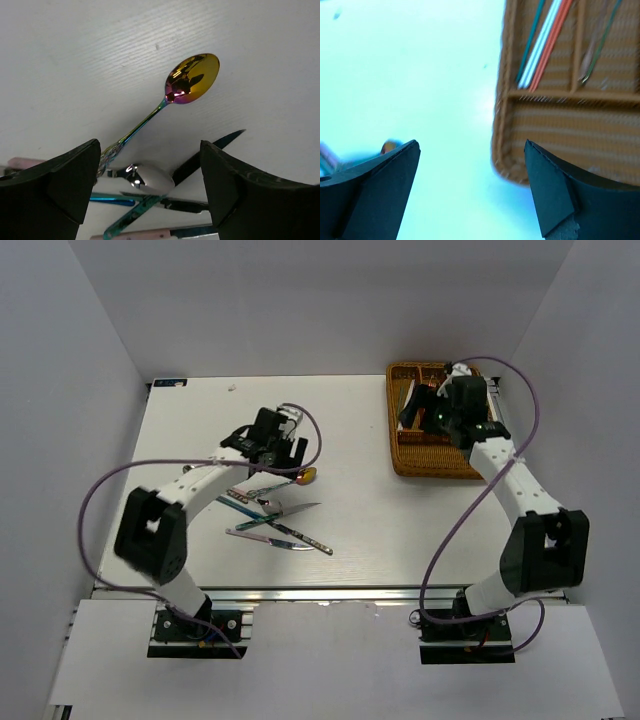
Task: Sort the eating utensils into containers
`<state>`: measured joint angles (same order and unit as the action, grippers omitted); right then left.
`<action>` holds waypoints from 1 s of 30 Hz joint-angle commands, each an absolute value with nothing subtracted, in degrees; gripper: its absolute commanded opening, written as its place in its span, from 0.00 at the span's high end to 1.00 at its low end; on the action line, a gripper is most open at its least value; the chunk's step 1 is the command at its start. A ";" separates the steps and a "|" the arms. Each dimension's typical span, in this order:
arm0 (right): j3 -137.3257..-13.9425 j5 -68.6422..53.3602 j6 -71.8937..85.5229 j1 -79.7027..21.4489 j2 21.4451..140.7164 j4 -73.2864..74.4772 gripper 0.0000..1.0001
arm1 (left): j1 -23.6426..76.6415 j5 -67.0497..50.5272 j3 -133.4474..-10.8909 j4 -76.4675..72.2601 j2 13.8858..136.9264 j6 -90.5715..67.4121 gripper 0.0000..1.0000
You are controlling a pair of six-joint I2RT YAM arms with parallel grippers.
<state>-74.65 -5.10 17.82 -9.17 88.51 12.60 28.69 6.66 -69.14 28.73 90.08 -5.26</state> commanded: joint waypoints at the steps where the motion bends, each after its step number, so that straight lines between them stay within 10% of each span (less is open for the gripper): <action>1: -67.52 -9.93 20.04 -10.02 84.21 8.53 0.11 | 27.60 0.64 -72.68 30.85 98.22 -0.18 0.11; 21: -55.90 -14.41 20.83 -10.20 66.01 6.15 0.11 | 24.79 -3.08 -73.65 30.67 110.57 2.46 0.35; 30: -54.23 -14.59 22.41 -10.20 63.55 5.36 0.11 | 24.79 -0.97 -75.41 30.15 110.92 1.23 0.69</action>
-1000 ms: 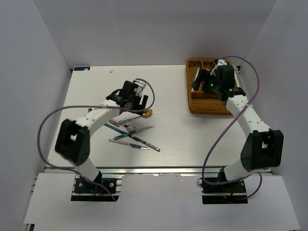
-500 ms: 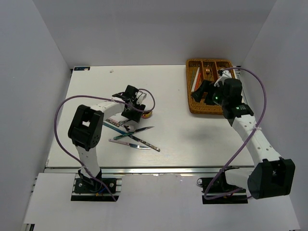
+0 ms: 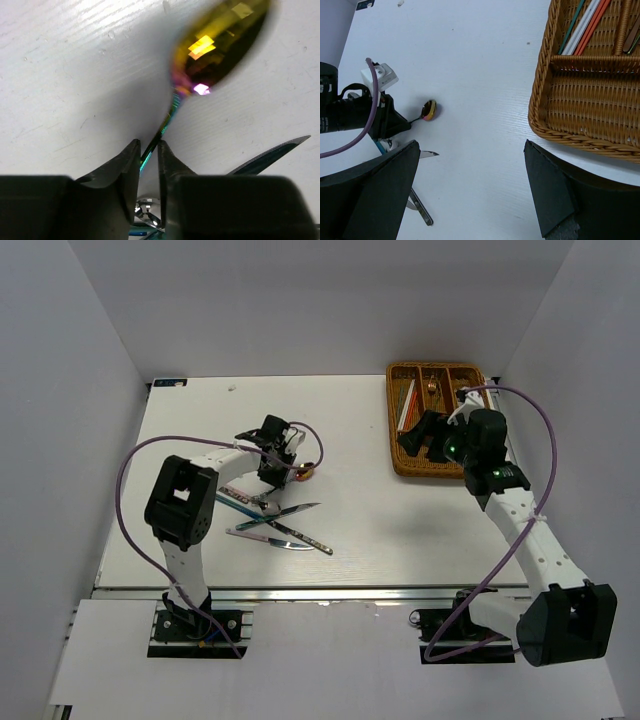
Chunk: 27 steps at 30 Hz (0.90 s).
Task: Sort the eating utensils into containers
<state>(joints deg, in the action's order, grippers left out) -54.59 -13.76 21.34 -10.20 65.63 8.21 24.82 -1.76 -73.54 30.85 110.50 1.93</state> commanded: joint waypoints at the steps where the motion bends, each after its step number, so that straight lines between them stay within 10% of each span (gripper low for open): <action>1: -54.05 -14.42 22.76 -10.20 63.02 5.45 0.11 | 24.79 -0.62 -75.85 29.02 110.83 1.14 0.72; 6: -52.21 -14.24 23.91 -10.28 61.96 5.01 0.11 | 24.87 0.79 -82.51 29.53 113.90 1.14 1.00; 18: -34.37 -27.87 45.86 -14.22 65.64 -34.93 0.11 | 27.50 -10.52 -88.51 27.44 105.30 -5.08 1.00; 27: -44.64 -12.93 41.14 -21.80 74.43 -31.74 0.12 | 34.27 -25.04 -76.21 3.90 96.68 -26.26 1.00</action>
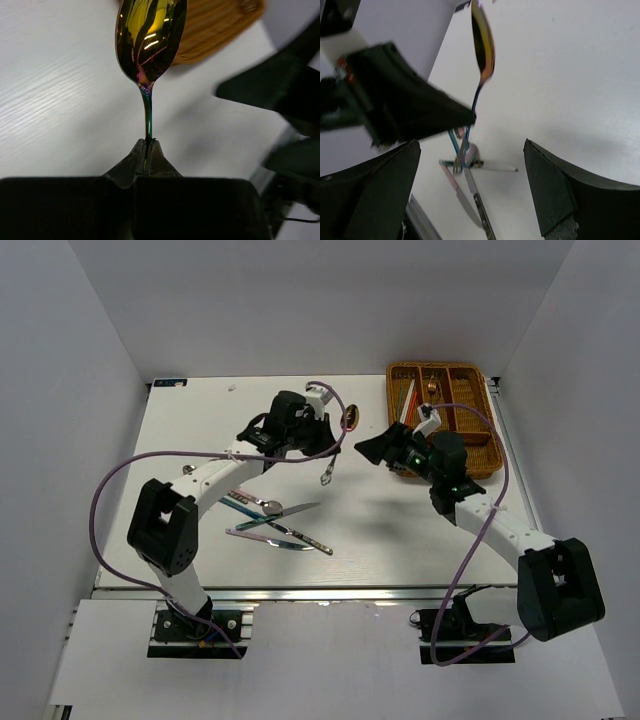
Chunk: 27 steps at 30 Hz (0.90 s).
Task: Sort the eating utensils into containers
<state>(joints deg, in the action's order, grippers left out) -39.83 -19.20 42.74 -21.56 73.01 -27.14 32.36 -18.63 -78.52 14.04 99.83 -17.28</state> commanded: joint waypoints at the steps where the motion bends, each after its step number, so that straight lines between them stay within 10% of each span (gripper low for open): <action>1: -45.61 -12.40 40.35 -21.88 75.14 -29.90 0.12 | 35.23 -26.27 -75.77 2.91 96.51 -28.45 1.00; 9: -51.41 -10.02 33.15 -21.88 78.57 -25.76 0.23 | 38.76 -32.07 -74.36 -4.03 96.94 -32.78 1.00; 14: -52.38 -11.51 30.85 -21.97 78.58 -24.87 1.00 | 38.85 -32.35 -73.39 -6.15 97.21 -33.75 1.00; 15: -52.30 -11.25 30.59 -21.97 77.97 -24.35 1.00 | 38.85 -31.21 -73.65 -5.46 97.38 -33.66 0.98; 16: -52.29 -11.34 29.37 -21.89 77.61 -24.08 1.00 | 38.85 -29.90 -74.35 -4.84 97.64 -33.40 0.85; 18: -53.34 -11.51 26.21 -21.45 76.91 -22.86 1.00 | 38.85 -23.78 -75.84 -0.72 98.00 -32.96 0.03; 27: -86.98 -11.52 -2.72 -9.15 93.30 5.87 1.00 | 38.85 2.10 -72.26 22.41 87.56 -25.40 0.02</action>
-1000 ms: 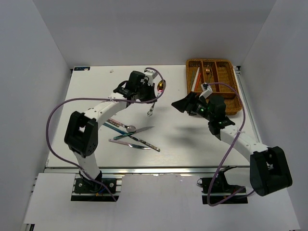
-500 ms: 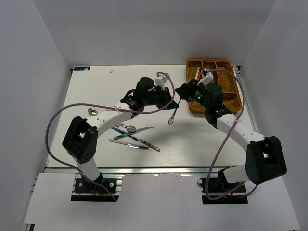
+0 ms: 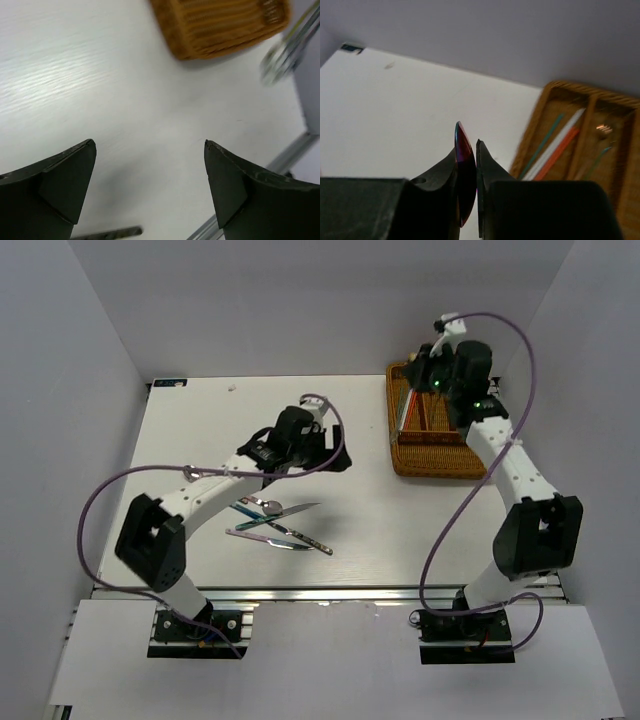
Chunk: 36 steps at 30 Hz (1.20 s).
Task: Sort the eating utensils into containers
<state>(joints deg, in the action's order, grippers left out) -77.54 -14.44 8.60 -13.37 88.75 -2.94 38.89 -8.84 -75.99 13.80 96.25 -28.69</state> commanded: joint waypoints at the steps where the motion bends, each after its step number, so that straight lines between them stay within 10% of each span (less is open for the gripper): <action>1: -89.62 -8.90 -2.90 -7.49 95.25 6.93 1.00 | 38.85 2.81 -70.51 22.93 85.71 -24.27 0.02; 9: -101.13 16.60 -12.21 -0.88 112.48 -10.97 1.00 | 38.76 2.18 -53.63 27.94 68.05 -18.29 0.02; 20: -123.02 9.59 -14.51 6.85 131.38 -5.02 1.00 | 38.85 3.44 -41.48 25.14 59.32 -17.58 0.02; 36: -117.95 -6.76 -16.70 10.19 133.50 -8.18 1.00 | 38.85 2.28 -41.57 25.05 64.86 -16.96 0.02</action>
